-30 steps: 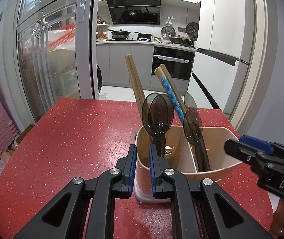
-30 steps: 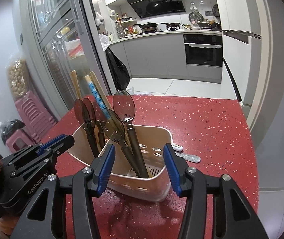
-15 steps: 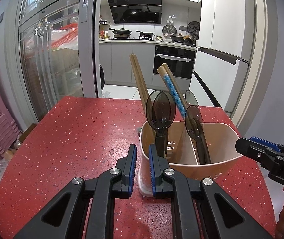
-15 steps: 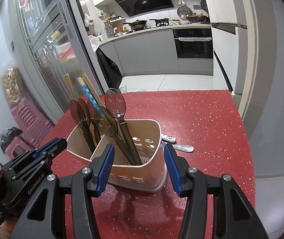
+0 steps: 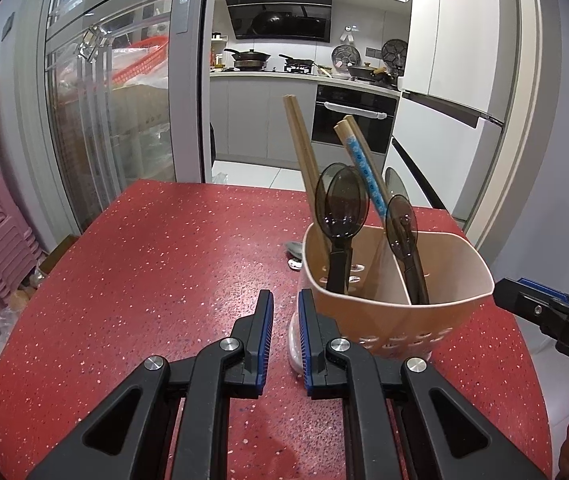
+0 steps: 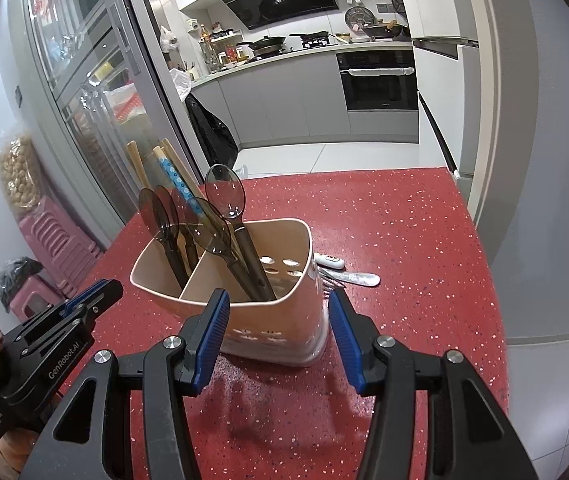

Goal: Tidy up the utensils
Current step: 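Pull both open tools back away from the beige holder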

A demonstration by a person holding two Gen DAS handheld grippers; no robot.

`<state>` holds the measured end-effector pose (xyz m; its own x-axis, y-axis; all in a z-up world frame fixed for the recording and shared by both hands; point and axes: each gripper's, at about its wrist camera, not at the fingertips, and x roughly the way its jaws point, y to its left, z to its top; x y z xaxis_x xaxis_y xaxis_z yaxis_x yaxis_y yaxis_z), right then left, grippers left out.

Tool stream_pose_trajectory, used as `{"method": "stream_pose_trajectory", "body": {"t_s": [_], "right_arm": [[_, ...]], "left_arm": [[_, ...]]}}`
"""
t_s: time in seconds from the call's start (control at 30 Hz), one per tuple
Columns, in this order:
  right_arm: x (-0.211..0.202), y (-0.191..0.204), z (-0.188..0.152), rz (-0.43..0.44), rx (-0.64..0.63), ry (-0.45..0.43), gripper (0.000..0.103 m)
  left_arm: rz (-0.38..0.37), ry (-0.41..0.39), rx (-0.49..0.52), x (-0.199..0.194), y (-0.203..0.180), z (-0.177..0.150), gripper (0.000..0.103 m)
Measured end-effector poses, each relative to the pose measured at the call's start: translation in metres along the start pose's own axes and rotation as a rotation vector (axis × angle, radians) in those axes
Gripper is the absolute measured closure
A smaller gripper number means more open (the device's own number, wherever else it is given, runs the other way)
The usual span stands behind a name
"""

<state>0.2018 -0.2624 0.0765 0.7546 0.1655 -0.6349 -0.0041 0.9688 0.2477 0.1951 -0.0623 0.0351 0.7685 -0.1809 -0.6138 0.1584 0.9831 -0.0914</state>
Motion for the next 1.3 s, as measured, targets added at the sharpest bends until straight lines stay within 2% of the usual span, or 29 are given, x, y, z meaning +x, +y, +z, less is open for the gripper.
{"method": "stream_pose_trajectory", "body": {"t_s": [0.2,0.23,0.27,0.33,0.53,0.8,0.87,0.93,0.97,1.17,1.3], "right_arm": [[-0.005,-0.002,-0.009,-0.010,0.014,0.015,0.048],[-0.006,-0.002,-0.009,-0.012,0.016,0.015,0.048],[-0.006,-0.003,-0.010,-0.014,0.018,0.017,0.048],[-0.007,-0.003,-0.012,-0.018,0.020,0.021,0.048],[-0.007,-0.002,-0.018,-0.034,0.017,0.040,0.048],[-0.008,0.003,-0.022,-0.039,0.000,0.063,0.044],[-0.006,0.005,-0.025,-0.047,-0.010,0.076,0.039],[-0.003,0.007,-0.027,-0.053,-0.026,0.097,0.026],[-0.002,0.008,-0.029,-0.055,-0.033,0.109,0.023],[0.003,0.010,-0.045,-0.091,-0.055,0.161,0.021],[0.000,0.007,-0.053,-0.107,-0.038,0.163,0.015]], "left_arm": [[0.002,-0.001,-0.008,-0.004,0.006,-0.004,0.064],[0.003,0.002,-0.007,-0.005,0.006,-0.004,0.027],[0.011,0.005,-0.009,-0.005,0.007,-0.005,0.000],[0.040,-0.031,-0.014,-0.011,0.007,-0.008,0.000],[0.042,-0.017,0.015,-0.011,0.005,-0.015,0.000],[0.040,0.024,-0.012,-0.014,0.014,-0.028,0.000],[0.044,0.039,-0.014,-0.015,0.015,-0.031,0.000],[0.058,0.060,-0.005,-0.013,0.014,-0.035,0.000],[0.062,0.066,0.000,-0.013,0.014,-0.037,0.000],[0.064,0.086,0.018,-0.016,0.011,-0.052,0.000],[0.076,0.086,0.029,-0.019,0.011,-0.060,0.000]]}}
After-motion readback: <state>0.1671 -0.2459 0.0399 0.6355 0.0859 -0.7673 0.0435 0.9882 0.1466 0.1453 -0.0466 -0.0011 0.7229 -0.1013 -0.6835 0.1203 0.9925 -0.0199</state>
